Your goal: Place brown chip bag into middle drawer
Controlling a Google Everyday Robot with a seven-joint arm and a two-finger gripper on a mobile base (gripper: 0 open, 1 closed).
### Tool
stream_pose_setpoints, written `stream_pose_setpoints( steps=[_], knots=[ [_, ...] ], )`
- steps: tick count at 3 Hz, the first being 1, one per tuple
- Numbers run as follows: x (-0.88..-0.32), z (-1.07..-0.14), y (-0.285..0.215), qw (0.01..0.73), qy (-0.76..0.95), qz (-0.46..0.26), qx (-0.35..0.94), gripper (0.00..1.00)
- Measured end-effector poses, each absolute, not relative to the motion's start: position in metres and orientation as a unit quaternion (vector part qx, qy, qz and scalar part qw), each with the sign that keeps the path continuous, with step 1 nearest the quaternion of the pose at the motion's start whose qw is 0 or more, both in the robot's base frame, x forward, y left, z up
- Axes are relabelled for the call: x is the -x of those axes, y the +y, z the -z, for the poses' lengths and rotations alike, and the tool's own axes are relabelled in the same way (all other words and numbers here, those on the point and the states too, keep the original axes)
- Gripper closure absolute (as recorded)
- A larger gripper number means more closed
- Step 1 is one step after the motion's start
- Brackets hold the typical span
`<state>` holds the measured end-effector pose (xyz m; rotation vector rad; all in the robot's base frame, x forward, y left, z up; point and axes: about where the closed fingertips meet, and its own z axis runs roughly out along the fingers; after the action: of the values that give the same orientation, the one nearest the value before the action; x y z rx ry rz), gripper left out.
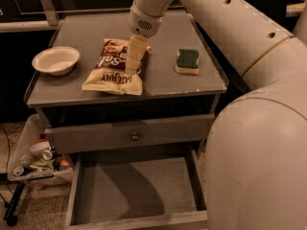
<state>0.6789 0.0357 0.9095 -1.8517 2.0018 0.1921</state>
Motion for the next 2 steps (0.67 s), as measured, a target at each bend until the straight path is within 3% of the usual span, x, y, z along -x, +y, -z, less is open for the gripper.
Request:
stream_pose_setpoints(
  steps=[2],
  knots=[
    [-0.6973,-0.8785,0.0485,0.190,0.714,-0.074,0.670,0.00]
  ],
)
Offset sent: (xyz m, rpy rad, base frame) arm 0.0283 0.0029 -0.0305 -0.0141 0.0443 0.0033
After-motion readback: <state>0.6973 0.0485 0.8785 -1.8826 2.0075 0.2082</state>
